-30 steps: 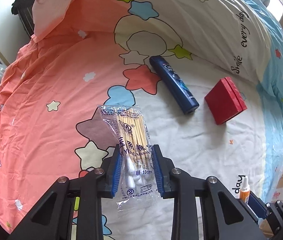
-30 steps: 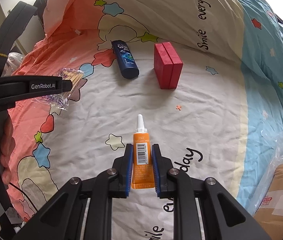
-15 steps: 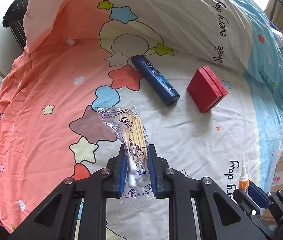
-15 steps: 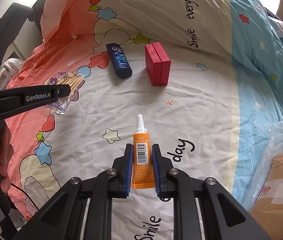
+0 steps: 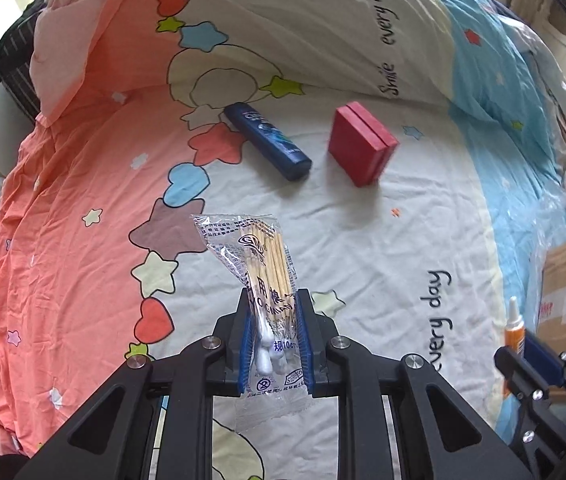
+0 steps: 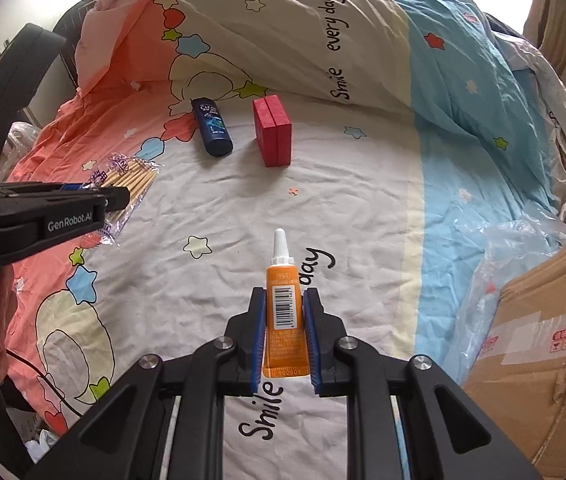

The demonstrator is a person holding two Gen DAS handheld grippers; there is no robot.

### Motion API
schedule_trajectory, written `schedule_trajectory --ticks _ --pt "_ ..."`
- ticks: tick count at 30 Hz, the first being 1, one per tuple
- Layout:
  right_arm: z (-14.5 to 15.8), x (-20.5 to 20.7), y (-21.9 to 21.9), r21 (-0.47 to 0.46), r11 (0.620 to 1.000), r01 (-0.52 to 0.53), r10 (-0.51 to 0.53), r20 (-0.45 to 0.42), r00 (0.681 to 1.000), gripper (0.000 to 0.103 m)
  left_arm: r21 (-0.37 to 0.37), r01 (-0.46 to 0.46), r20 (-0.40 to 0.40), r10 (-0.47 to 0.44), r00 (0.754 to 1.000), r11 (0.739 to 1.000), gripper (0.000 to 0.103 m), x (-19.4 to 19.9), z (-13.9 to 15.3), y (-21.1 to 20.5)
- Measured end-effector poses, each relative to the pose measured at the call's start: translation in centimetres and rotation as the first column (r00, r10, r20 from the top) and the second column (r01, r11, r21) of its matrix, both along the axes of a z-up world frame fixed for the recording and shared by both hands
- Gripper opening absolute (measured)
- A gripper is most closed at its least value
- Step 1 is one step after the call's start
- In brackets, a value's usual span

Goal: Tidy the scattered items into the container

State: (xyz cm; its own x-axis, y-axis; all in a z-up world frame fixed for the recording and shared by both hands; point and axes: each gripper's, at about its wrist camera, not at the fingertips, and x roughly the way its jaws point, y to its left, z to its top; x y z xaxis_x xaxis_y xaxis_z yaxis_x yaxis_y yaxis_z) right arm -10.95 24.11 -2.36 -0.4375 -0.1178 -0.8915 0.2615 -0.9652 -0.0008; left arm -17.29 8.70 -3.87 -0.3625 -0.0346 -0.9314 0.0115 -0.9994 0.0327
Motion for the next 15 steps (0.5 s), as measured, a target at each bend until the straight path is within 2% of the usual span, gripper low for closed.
schedule_trajectory --ticks 15 --pt "4.4 4.2 5.8 -0.003 0.993 0.116 -0.116 -0.044 0.992 0.017 -0.026 0.162 -0.024 -0.163 0.986 0.986 0.020 3.5 2.4 7.6"
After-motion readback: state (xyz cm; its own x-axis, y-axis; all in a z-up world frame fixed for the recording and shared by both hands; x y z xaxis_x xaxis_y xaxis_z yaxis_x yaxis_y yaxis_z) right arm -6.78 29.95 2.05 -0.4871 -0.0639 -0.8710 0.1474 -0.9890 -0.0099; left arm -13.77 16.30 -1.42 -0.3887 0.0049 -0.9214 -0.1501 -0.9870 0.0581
